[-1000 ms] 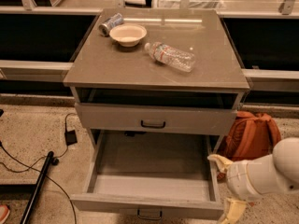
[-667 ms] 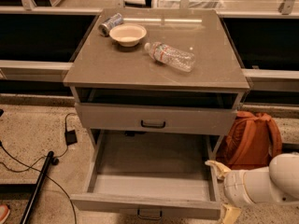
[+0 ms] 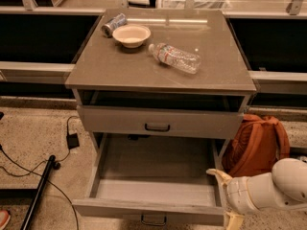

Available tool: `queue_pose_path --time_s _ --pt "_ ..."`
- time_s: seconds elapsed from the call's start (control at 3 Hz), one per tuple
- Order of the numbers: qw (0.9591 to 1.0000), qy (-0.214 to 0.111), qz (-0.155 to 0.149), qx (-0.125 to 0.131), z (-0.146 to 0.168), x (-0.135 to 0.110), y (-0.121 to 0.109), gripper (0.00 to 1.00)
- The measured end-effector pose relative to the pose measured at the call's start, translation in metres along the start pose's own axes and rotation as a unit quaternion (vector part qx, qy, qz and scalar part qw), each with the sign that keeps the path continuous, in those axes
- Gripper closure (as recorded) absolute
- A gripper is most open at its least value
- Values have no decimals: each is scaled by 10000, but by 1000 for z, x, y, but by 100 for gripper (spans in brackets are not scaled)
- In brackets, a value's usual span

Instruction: Close middle drawer

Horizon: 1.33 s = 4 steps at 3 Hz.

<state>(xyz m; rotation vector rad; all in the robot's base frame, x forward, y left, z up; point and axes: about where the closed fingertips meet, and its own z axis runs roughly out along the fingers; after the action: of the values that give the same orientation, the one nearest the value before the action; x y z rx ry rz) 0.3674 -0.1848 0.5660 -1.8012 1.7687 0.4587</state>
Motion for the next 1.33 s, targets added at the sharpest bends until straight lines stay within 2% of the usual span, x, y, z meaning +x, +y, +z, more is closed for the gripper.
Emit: queue_pose_path --time_s 0.33,0.67,1.0,1.33 --pt "9987 -222 62 -460 27 4 26 0" --pt "9968 -275 0 -749 64 -1 54 11" --pt "9961 -307 -11 -823 89 -3 64 34" --pt "9959 -374 125 -817 116 -1 65 57"
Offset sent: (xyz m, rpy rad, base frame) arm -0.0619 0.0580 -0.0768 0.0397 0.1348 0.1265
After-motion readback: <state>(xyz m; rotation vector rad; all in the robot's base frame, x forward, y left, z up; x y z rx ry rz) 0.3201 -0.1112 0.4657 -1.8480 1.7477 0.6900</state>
